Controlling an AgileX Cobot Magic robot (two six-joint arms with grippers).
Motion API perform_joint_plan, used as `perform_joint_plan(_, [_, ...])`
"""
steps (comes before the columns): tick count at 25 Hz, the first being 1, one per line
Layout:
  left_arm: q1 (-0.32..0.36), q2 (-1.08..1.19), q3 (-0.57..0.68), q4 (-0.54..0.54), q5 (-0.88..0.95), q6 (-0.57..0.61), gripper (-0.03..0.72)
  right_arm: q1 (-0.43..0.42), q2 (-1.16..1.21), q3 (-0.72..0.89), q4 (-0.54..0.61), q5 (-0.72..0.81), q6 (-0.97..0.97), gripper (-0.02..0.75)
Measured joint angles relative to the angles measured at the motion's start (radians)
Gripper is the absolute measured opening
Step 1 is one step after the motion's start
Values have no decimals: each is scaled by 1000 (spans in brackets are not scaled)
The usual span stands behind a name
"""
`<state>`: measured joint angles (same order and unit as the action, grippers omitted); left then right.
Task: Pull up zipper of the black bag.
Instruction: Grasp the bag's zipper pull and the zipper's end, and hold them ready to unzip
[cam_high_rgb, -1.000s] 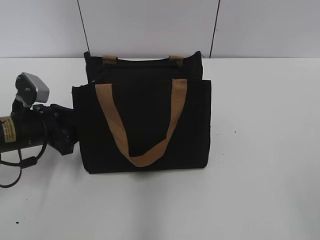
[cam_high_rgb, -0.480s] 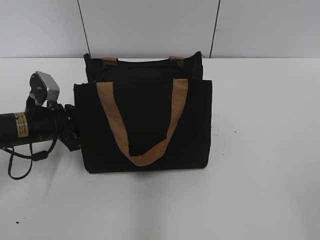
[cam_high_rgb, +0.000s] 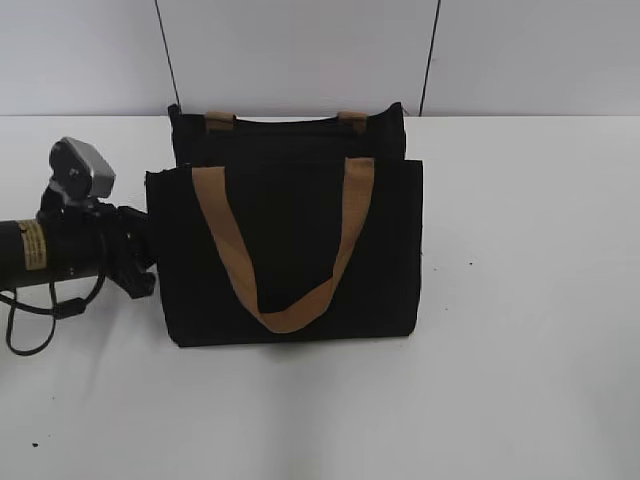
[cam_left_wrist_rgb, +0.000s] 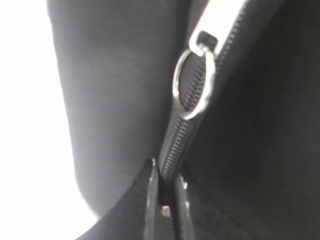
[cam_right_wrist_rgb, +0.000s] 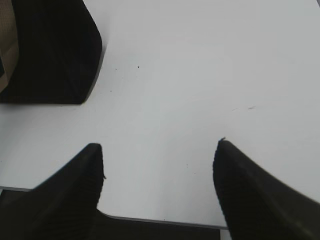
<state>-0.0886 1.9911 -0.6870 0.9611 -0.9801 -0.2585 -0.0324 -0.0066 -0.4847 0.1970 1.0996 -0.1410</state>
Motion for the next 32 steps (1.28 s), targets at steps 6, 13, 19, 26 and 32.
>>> perform_joint_plan(6, [-2,-133,18,-196,131,179,38,0,0,0,0,0,0,526])
perform_joint_plan(13, [-72,-208,20,-471,143,458,38,0,0,0,0,0,0,526])
perform_joint_plan(19, [-125,-259,20,-578,159,533,38,0,0,0,0,0,0,526])
perform_joint_plan(26, [-125,-389,20,-578,308,542,38,0,0,0,1,0,0,526])
perform_joint_plan(32, [-131,-484,20,-568,425,499,38,0,0,0,12,-6,35,512])
